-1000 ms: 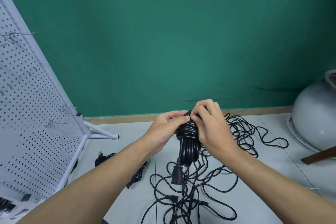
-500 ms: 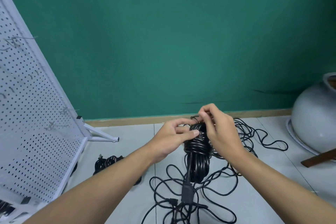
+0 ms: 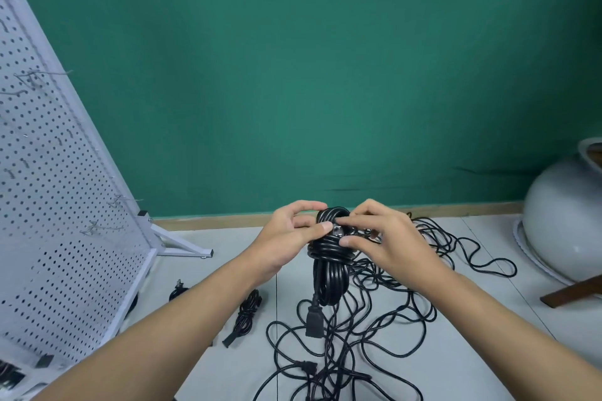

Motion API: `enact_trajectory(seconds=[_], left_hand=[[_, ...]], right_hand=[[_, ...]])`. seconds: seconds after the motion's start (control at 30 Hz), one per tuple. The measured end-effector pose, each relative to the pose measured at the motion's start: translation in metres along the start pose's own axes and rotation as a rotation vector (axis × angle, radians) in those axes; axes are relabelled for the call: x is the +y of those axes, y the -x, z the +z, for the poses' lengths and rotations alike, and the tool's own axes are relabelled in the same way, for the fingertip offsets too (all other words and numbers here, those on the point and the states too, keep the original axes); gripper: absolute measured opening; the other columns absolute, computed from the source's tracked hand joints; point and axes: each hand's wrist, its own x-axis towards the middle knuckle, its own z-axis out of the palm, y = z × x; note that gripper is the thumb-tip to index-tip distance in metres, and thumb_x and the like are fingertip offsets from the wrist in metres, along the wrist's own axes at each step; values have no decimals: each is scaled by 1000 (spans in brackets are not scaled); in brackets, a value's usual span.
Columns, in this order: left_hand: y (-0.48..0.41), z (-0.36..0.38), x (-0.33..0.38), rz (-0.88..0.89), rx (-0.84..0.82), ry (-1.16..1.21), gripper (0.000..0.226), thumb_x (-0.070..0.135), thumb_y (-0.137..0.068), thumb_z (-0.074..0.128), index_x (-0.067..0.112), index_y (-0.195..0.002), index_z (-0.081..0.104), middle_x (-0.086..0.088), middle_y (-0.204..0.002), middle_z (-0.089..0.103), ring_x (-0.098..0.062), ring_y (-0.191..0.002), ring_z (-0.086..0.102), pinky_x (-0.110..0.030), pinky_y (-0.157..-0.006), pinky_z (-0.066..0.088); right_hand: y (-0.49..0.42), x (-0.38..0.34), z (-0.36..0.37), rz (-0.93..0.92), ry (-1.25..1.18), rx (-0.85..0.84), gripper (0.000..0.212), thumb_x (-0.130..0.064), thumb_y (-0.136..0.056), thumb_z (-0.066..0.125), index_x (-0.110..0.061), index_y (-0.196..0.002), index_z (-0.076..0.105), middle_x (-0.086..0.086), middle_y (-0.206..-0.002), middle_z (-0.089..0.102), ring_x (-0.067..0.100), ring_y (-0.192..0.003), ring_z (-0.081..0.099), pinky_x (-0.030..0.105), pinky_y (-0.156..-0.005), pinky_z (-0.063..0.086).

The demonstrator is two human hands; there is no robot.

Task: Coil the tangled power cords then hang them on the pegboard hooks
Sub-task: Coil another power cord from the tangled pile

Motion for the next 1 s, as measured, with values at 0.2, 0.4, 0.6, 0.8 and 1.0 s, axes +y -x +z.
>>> enact_trajectory(seconds=[0.2,0.4,0.6,0.8,1.0], left_hand=[[6,0,3,13,-36,-55,36,15,-95,74,22,-128,62,0,-89,75,-18,-91,72,-33,-96,52],[16,-3,15,65,-11,-76,35,19,-98,70,26,-131,61,3,-93,76,-17,-95,73,-27,-96,51],[27,-10,21,108,-30,-122,35,15,-102,63,33,-132,63,-1,-97,74,-16,-92,67,-28,-91,54],[37,-14,20,32,-27,-130,41,18,-102,59,46,-131,62,-4,-113,69,-13,-90,61,-41,-86,55],[42,-19,18,-88,-113,54,41,18,-105,56,43,-138,58,-16,-125,71,-22,-101,69,-49,-97,58]], right_hand=[[-2,2,-3,25,45,-113,25,-41,-90,77,-33,-114,76,-9,-85,54,9,-78,55,13,-67,37],[-5,-9,4,-17,-21,-44,15,-29,-99,68,-25,-112,72,-6,-89,54,7,-79,56,11,-69,38],[-11,-19,21,-37,-36,-56,19,-31,-104,58,-22,-118,66,-8,-96,50,13,-91,58,20,-74,44],[-12,-29,33,-75,27,-59,22,-32,-104,56,-17,-118,64,-8,-96,49,13,-90,56,26,-76,47],[-11,-34,39,-80,57,-28,18,-30,-105,56,-17,-115,65,-9,-93,50,9,-86,56,29,-81,43]])
